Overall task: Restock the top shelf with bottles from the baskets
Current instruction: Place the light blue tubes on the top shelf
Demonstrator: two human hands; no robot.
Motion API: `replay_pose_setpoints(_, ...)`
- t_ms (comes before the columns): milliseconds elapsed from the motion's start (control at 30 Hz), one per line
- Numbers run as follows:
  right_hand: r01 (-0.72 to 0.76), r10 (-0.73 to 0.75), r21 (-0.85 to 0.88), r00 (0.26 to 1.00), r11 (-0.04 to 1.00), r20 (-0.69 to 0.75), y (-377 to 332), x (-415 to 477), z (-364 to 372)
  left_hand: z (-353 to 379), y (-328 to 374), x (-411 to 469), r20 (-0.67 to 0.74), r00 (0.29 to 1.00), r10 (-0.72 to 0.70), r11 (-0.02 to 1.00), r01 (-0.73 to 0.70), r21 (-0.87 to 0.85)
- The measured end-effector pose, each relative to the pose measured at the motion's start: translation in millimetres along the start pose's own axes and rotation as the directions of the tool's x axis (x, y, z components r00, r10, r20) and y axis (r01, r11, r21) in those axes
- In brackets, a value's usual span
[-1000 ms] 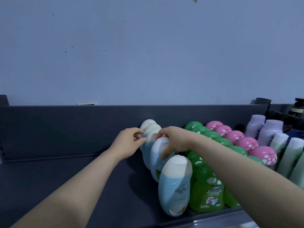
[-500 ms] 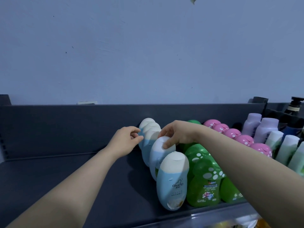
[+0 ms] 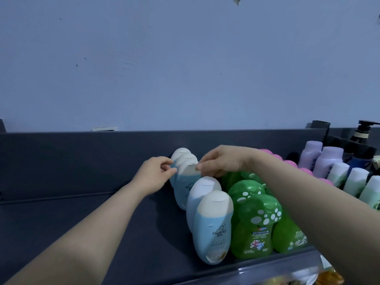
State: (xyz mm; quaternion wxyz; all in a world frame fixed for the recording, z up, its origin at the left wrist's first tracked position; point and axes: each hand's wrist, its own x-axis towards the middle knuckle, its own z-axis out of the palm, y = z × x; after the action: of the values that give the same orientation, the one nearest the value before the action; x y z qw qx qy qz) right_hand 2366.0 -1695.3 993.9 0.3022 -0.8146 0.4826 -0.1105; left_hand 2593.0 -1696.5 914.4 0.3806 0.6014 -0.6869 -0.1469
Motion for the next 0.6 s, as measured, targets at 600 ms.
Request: replay_pose_setpoints(600,-0.015,0.015,-0.189,1.000,0.982,-0.001,10.4,52.3,-1.3,6.9,-1.1,54.2,0.081,0.993,0.087,0.990,-0.096,0.106)
